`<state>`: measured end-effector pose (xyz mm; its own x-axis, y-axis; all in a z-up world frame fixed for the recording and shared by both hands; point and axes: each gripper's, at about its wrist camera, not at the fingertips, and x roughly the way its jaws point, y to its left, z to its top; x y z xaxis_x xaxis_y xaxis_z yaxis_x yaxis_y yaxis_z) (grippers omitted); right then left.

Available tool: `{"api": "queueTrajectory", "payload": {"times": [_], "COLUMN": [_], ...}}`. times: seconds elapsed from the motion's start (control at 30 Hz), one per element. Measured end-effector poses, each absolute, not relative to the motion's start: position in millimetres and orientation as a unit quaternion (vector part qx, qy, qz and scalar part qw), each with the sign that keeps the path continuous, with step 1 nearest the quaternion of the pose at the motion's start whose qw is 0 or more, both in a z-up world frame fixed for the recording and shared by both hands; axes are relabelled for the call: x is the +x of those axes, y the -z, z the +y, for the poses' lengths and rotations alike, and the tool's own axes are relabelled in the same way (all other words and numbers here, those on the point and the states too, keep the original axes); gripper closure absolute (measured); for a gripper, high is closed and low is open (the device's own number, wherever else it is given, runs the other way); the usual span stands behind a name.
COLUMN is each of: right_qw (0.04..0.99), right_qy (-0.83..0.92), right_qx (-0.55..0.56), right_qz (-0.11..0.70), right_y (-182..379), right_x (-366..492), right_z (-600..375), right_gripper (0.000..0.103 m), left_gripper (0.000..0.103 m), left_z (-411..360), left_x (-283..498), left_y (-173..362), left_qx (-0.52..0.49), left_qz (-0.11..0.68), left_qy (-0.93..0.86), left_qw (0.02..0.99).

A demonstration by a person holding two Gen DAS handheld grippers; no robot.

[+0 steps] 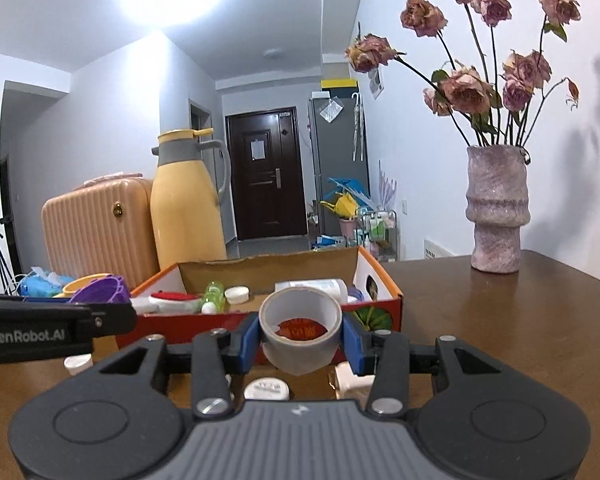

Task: Organize rigid objects
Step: 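Lift the purple cap and tape roll and carry both over the cardboard box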

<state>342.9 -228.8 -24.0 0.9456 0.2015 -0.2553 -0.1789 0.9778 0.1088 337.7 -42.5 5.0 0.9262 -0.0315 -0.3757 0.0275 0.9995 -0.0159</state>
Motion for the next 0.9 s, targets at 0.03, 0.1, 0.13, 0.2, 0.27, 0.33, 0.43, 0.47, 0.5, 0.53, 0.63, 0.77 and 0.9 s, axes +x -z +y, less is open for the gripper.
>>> {"api": "queueTrajectory", "payload": {"times": [0.03, 0.1, 0.13, 0.2, 0.27, 0.33, 0.43, 0.47, 0.5, 0.53, 0.63, 0.77, 0.9], "right_qw": [0.986, 0.986, 0.986, 0.987, 0.988, 0.988, 0.988, 0.988, 0.988, 0.988, 0.989, 0.989, 0.990], "right_qy": [-0.097, -0.097, -0.098, -0.097, -0.096, -0.098, -0.101, -0.102, -0.102, -0.102, -0.101, -0.096, -0.091], "right_qx": [0.042, 0.042, 0.041, 0.039, 0.037, 0.037, 0.032, 0.031, 0.029, 0.028, 0.024, 0.026, 0.028], "right_qz": [0.131, 0.127, 0.125, 0.120, 0.117, 0.116, 0.111, 0.110, 0.109, 0.109, 0.107, 0.106, 0.102], "right_y": [22.9, 21.4, 20.7, 19.9, 19.5, 19.3, 18.6, 18.2, 17.8, 17.4, 17.3, 16.4, 15.2], "right_x": [344.6, 348.9, 351.7, 357.5, 363.0, 368.4, 374.9, 377.4, 380.0, 383.3, 392.3, 404.1, 416.4], "right_z": [-226.8, -223.2, -221.1, -217.2, -213.6, -211.2, -208.4, -207.5, -206.2, -205.2, -200.9, -197.9, -194.6], "right_gripper": [0.061, 0.061, 0.061, 0.061, 0.061, 0.061, 0.061, 0.061, 0.061, 0.061, 0.061, 0.061, 0.061], "left_gripper": [0.048, 0.048, 0.048, 0.048, 0.048, 0.048, 0.048, 0.048, 0.048, 0.048, 0.048, 0.048, 0.048], "left_z": [-41.2, -39.7, -38.5, -36.7, -34.4, -31.9, -27.5, -25.9, -24.4, -22.8, -20.1, -17.5, -15.5], "left_x": [339.7, 345.8, 348.9, 355.4, 362.8, 370.2, 379.7, 383.3, 386.1, 389.4, 398.6, 411.1, 422.5], "left_y": [-5.8, -8.2, -9.0, -10.6, -11.5, -12.8, -15.0, -15.5, -15.9, -16.3, -16.3, -15.5, -16.5], "left_qx": [-0.007, -0.012, -0.014, -0.018, -0.024, -0.032, -0.041, -0.044, -0.048, -0.051, -0.056, -0.062, -0.065], "left_qz": [0.191, 0.189, 0.188, 0.185, 0.185, 0.186, 0.185, 0.185, 0.185, 0.185, 0.186, 0.189, 0.187], "left_qy": [0.013, 0.008, 0.005, 0.000, -0.007, -0.013, -0.022, -0.025, -0.026, -0.027, -0.030, -0.032, -0.033], "left_qw": [0.982, 0.982, 0.982, 0.982, 0.982, 0.982, 0.982, 0.981, 0.981, 0.981, 0.981, 0.979, 0.980]}}
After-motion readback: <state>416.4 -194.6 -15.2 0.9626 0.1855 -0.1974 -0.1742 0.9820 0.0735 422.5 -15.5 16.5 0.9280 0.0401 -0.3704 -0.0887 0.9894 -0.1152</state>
